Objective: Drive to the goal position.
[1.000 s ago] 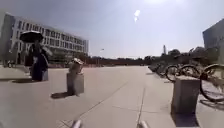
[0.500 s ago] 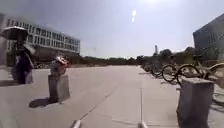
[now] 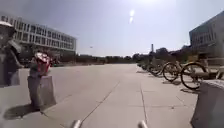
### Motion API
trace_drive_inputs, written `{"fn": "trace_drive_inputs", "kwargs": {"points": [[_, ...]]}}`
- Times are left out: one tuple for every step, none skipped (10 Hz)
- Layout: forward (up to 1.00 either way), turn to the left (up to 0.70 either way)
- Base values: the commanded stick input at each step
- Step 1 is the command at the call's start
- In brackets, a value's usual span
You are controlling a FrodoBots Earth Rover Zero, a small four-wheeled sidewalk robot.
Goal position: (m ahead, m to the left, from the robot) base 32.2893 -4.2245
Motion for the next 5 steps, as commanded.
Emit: {"fn": "trace_drive_inputs", "kwargs": {"points": [[0.7,0.0],[0.7,0.0],[0.7,0.0],[0.7,0.0],[0.7,0.0]]}}
